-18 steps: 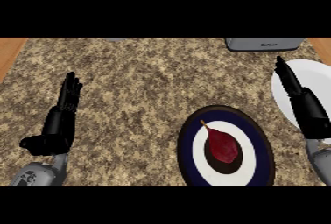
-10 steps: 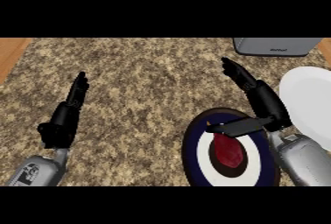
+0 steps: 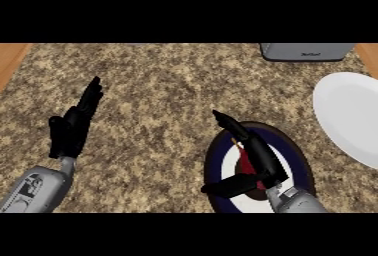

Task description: Pick the pear from the plate and place it in the plate

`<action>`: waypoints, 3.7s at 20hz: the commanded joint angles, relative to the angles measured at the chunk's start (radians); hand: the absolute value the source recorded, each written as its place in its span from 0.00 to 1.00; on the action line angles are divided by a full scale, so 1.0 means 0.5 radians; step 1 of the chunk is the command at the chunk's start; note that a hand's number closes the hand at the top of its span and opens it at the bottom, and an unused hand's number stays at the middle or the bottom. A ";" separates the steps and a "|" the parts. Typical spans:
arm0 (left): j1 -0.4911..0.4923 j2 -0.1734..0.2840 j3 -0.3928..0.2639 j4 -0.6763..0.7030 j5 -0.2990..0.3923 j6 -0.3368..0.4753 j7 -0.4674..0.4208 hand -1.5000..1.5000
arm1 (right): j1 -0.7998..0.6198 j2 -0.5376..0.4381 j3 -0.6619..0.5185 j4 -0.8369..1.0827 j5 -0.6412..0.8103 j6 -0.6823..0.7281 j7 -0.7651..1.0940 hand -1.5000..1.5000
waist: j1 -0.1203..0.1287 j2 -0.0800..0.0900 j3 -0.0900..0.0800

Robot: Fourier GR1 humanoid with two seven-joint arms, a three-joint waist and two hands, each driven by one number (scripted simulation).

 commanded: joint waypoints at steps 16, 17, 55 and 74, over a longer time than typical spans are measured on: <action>-0.010 -0.082 0.051 -0.027 -0.104 -0.050 0.107 0.50 | -0.287 -1.002 -0.406 -0.501 -0.245 0.925 0.967 0.00 | 0.018 -0.004 -0.001; -0.029 -0.129 0.063 0.074 -0.144 -0.038 0.022 0.50 | -0.373 -0.970 -0.435 -0.549 -0.273 0.940 1.073 0.00 | 0.006 -0.001 -0.002; 0.025 -0.447 0.459 0.161 -0.495 -0.364 -0.024 0.50 | -0.219 -0.007 -0.353 0.334 0.847 1.553 0.770 0.00 | 0.001 0.000 0.000; 0.149 -0.390 0.624 -0.065 -0.501 -0.405 0.099 0.50 | 0.018 -1.294 -1.217 0.846 1.238 1.184 -0.512 1.00 | -0.172 0.009 0.028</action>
